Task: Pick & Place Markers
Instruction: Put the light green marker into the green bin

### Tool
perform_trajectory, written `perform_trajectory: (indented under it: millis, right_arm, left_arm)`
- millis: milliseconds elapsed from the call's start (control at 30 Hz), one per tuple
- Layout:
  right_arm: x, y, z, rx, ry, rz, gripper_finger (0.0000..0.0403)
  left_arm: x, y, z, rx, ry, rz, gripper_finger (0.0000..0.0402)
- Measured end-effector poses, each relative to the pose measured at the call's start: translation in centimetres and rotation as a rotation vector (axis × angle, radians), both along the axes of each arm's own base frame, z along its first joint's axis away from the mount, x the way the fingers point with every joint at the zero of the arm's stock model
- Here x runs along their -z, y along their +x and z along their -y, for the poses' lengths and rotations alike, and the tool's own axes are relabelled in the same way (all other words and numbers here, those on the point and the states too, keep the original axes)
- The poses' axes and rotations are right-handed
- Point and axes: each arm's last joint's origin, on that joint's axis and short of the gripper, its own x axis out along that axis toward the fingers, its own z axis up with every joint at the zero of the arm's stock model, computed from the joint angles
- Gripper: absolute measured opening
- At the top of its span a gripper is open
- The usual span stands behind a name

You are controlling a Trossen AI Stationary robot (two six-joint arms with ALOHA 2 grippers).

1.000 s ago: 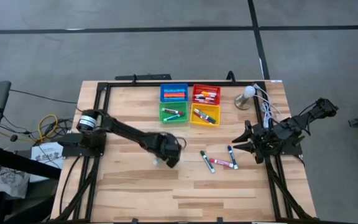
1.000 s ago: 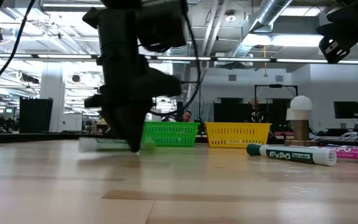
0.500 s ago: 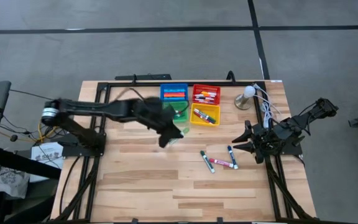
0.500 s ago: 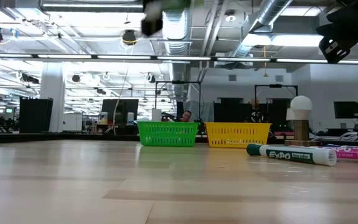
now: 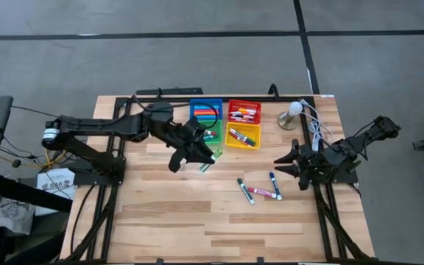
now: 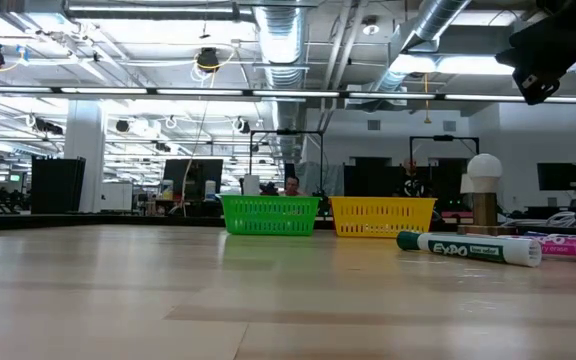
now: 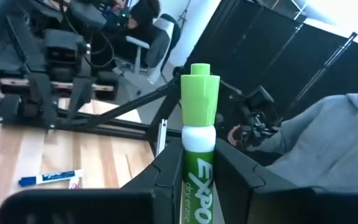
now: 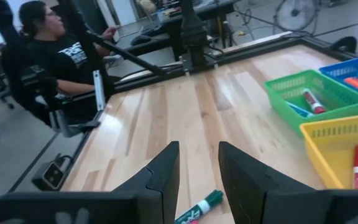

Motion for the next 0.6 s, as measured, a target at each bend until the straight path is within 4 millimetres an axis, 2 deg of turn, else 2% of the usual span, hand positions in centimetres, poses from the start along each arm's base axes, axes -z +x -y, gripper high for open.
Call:
perform_trajectory:
  millis: [133,233,433,600]
  right_arm:
    - [0.0,0.0,0.1,0.024,-0.006,0.0,0.0102]
    - [0.0,0.0,0.1,0.025,-0.005,0.0,0.0102]
    - [0.0,0.0,0.1,0.025,-0.004,0.0,0.0102]
    - [0.0,0.0,0.1,0.024,-0.003,-0.001,0.0102]
  left_arm:
    - [0.3,0.3,-0.5,-0.02,-0.003,-0.012,0.0066]
    - [1.6,1.2,-1.5,-0.185,0.019,-0.088,0.0067]
    - [8.0,3.1,-4.2,-0.443,0.228,-0.452,0.0067]
    - [12.7,4.3,-7.1,-0.517,0.414,-0.642,0.0066]
